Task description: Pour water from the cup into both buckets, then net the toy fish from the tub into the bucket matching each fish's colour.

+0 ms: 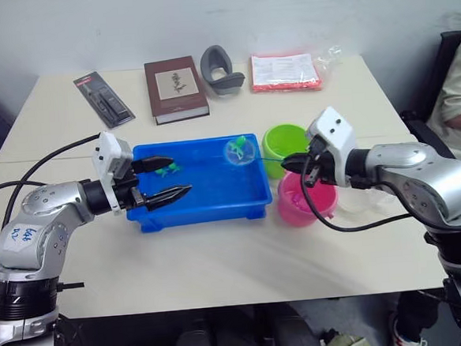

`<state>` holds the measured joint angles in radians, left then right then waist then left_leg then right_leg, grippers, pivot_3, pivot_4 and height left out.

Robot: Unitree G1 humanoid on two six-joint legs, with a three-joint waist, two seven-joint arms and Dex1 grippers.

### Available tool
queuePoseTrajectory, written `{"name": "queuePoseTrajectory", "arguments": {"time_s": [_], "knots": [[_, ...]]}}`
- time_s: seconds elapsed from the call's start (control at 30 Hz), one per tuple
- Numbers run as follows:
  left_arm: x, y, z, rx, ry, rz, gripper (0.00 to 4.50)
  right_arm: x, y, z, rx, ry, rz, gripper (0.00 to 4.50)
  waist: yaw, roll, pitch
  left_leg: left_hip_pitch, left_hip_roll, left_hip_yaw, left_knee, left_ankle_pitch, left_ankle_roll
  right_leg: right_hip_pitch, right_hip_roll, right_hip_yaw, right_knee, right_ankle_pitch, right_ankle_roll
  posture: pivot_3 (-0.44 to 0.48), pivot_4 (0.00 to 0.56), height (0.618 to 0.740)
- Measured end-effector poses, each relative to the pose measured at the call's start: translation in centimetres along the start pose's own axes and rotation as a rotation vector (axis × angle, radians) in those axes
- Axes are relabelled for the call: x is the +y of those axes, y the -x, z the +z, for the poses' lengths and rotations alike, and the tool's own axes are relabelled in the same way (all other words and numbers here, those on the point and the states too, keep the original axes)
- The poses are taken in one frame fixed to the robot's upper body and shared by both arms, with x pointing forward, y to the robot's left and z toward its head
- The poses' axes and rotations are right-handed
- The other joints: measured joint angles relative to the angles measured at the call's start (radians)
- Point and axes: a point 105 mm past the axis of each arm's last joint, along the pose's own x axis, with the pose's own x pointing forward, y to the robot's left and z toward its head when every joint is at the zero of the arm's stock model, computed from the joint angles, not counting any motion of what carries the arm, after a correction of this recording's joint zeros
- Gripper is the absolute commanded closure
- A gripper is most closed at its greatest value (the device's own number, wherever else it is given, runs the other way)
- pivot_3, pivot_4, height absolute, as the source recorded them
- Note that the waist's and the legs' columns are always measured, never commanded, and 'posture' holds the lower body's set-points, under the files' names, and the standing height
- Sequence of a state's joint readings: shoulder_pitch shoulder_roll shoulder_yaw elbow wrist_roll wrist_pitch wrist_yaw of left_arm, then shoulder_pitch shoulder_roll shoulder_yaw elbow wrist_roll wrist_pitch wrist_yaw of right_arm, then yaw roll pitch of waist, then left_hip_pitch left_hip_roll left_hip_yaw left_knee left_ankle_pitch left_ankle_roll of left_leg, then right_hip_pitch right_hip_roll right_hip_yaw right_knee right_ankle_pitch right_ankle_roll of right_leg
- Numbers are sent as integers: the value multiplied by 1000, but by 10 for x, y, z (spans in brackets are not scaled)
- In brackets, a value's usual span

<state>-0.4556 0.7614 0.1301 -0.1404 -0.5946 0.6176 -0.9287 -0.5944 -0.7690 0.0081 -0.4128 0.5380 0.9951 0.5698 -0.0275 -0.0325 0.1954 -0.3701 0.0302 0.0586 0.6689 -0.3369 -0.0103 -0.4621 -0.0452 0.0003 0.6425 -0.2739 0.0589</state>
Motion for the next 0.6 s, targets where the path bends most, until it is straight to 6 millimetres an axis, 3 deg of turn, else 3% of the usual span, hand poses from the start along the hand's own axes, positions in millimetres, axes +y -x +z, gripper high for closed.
{"name": "queuePoseTrajectory", "arguments": {"time_s": [0.23, 0.43, 0.6], "knots": [[1, -9, 0, 1, -7, -43, 29, -29, 26, -2, 26, 36, -195, 4500, 1, 0, 0, 1, -1, 2, 4, 0, 1, 0, 1, 2, -1, 0, 0, 0, 150, 740], [3, -13, 2, -9, -14, -56, 29, -69, 40, -9, 127, 379, -341, 4500, -2, 0, 0, 1, -1, 4, 5, -1, 2, 0, 2, 4, -1, 0, 0, 0, 150, 740], [3, -15, 3, -12, -27, -61, 29, -67, 27, -22, 147, 722, -285, 4500, -2, 0, 0, 2, -1, 5, 7, 0, 1, -1, 3, 5, 1, 0, 1, 0, 150, 740]]}}
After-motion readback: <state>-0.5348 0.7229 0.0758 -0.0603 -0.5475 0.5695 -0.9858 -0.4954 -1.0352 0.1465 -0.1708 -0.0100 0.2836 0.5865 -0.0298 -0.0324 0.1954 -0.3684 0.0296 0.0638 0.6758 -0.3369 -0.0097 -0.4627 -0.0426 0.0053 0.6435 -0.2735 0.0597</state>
